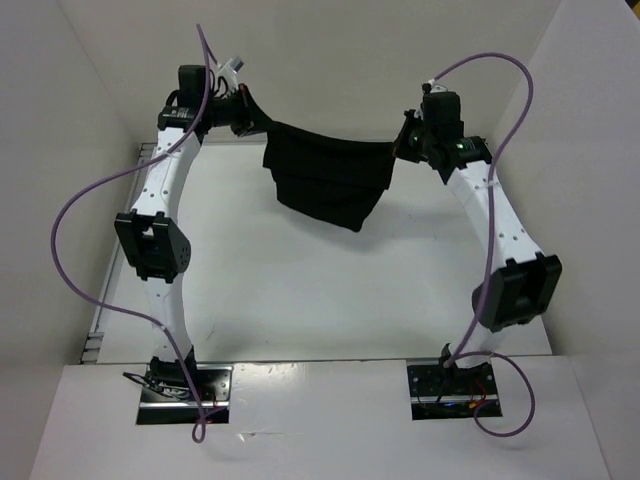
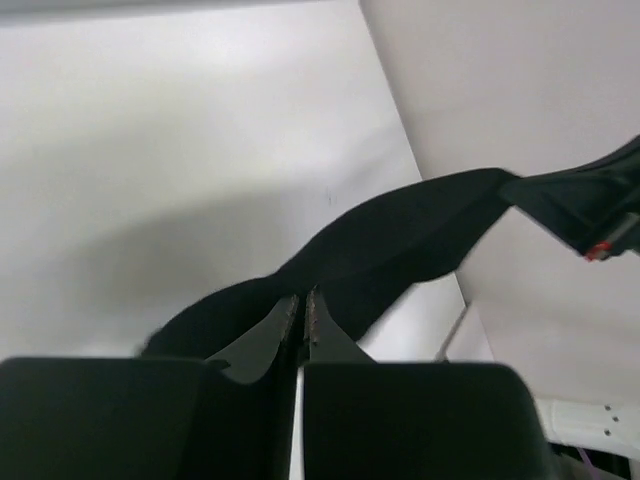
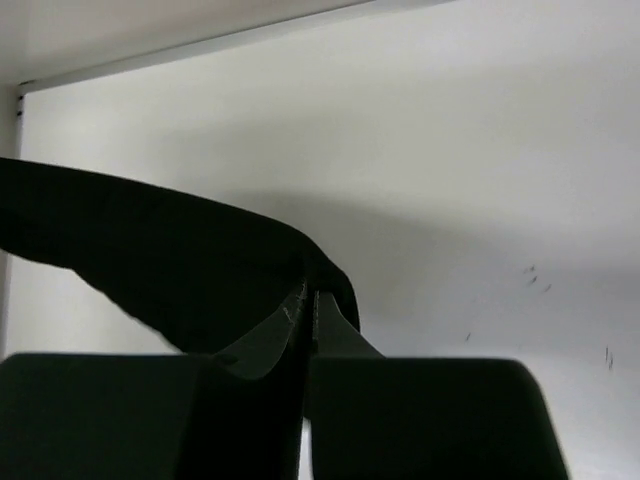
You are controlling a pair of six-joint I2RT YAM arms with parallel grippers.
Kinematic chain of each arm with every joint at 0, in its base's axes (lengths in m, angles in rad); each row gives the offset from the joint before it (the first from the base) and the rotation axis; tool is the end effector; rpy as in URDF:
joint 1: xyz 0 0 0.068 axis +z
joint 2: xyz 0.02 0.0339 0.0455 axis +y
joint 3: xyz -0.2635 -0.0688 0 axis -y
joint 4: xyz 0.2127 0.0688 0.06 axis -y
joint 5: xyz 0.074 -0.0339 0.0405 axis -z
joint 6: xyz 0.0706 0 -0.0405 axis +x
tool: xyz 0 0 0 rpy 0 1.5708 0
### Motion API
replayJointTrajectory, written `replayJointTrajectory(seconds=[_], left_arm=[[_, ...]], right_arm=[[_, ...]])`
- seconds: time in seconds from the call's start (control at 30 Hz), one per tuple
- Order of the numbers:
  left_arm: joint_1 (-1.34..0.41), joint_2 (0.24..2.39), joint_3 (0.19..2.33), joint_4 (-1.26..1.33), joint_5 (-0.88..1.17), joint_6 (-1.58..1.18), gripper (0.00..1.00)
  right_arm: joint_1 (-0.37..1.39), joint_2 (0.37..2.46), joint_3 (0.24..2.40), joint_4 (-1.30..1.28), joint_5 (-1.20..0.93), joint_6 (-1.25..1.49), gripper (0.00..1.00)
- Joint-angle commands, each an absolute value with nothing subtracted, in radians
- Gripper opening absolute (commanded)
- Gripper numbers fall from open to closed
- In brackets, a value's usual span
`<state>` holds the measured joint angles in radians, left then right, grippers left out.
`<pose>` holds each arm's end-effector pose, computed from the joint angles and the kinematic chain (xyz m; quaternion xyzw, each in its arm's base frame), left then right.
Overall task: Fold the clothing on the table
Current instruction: Flatten the skirt out, then fold the skirt
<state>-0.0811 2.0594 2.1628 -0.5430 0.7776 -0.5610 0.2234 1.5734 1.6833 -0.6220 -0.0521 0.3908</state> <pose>0.4560 -0.0868 0.3749 0.0117 0.8072 -0.4602 0.3696 0.3419 0.0815 0.3892 0.0590 0.8609 0.1740 0.4744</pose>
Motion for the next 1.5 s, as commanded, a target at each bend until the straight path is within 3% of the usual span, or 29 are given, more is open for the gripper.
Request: replayJointTrajectory(seconds=[0.0,0.07,0.3,0.37,0.43,0.47,0.53,0.57,0.63,0.67,0.77,0.9,1.07,1.2,1.47], left_arm=[[-0.074,2.181,2.473,-0.658,0.792,-0.571,0.00],[-0.074,2.255,2.609,-0.741,0.792,-0.560,0.00],[-0.083,2.099,2.438,-0.762,0.709,-0.477,0.00],[-0.083,2.027,2.290,-0.715,0.698,-0.477,0.00],[-0.092,1.893,1.969,-0.596,0.689,-0.504,0.00],[-0.092,1.823,1.772,-0.559,0.675,-0.505,0.00],[-0.092,1.769,1.590,-0.558,0.675,-0.482,0.04],[-0.101,1.712,1.501,-0.569,0.675,-0.466,0.07],[-0.112,1.648,1.246,-0.569,0.724,-0.427,0.42],[-0.112,1.584,1.176,-0.593,0.744,-0.411,0.47],[-0.112,1.481,1.007,-0.684,0.801,-0.347,0.58],[-0.112,1.437,1.006,-0.716,0.767,-0.327,0.62],[-0.112,1.566,1.115,-0.548,0.626,-0.386,0.58],[-0.112,1.663,1.251,-0.459,0.456,-0.408,0.56],[-0.112,1.885,1.356,-0.319,0.417,-0.417,0.55]], right_arm=[[0.210,1.676,1.840,-0.601,0.029,0.351,0.00],[0.210,1.686,1.903,-0.601,0.029,0.339,0.00],[0.201,1.593,1.818,-0.601,-0.024,0.330,0.00],[0.201,1.562,1.714,-0.636,-0.055,0.348,0.00],[0.201,1.504,1.614,-0.646,-0.119,0.382,0.00],[0.201,1.464,1.488,-0.656,-0.158,0.405,0.02],[0.227,1.422,1.305,-0.686,-0.249,0.425,0.11],[0.242,1.402,1.252,-0.734,-0.270,0.436,0.16],[0.296,1.326,1.125,-0.799,-0.329,0.459,0.40],[0.311,1.298,1.100,-0.840,-0.330,0.471,0.48],[0.324,1.175,1.087,-1.018,-0.315,0.511,0.59],[0.324,1.186,1.189,-1.031,-0.232,0.523,0.59],[0.324,1.328,1.166,-0.807,-0.137,0.514,0.59],[0.324,1.472,1.268,-0.698,-0.046,0.442,0.59],[0.324,1.670,1.452,-0.649,0.011,0.308,0.58]])
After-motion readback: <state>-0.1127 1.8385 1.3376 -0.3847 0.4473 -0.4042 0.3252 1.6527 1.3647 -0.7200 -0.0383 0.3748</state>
